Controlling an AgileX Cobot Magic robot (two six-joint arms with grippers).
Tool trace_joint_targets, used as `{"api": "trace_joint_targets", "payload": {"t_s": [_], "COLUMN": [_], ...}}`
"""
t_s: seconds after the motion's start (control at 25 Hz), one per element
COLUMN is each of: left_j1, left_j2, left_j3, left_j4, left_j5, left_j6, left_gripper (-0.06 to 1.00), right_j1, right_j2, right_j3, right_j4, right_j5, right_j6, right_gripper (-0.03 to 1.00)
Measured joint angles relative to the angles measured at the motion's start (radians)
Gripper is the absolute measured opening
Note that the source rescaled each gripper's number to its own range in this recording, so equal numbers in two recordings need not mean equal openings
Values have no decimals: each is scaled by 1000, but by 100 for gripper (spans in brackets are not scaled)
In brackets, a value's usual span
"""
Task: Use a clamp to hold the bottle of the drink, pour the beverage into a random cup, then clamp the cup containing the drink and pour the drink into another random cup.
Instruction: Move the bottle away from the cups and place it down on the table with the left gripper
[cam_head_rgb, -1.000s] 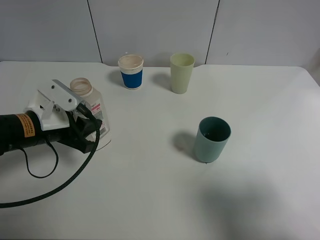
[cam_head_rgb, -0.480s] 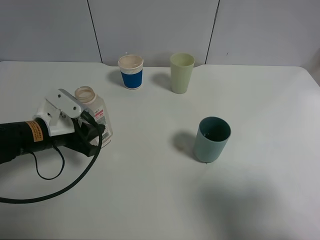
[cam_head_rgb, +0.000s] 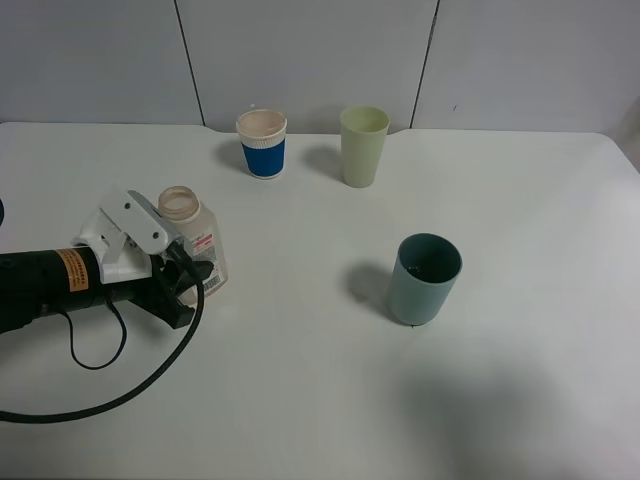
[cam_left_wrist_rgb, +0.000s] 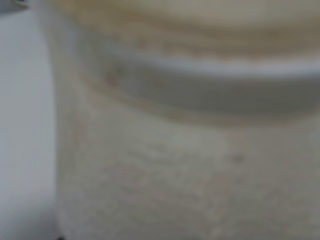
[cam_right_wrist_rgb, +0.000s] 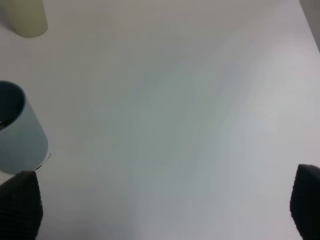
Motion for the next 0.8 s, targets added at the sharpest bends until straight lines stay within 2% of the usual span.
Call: {"api": "trace_joint_targets", "payload": {"t_s": [0.28,0.8], "left_j1": [0,0], "left_j2": [48,71], "left_j3": [0,0], "left_j4": [3,-7], "left_j5": [-29,-68], "left_j6": [98,110], "left_gripper": [6,6], "right_j1": [0,0], "right_j2": [0,0], "right_j3": [0,0], "right_j4": [0,0], "right_j5": [0,0], "right_j6": [0,0], "right_gripper": [100,100]}}
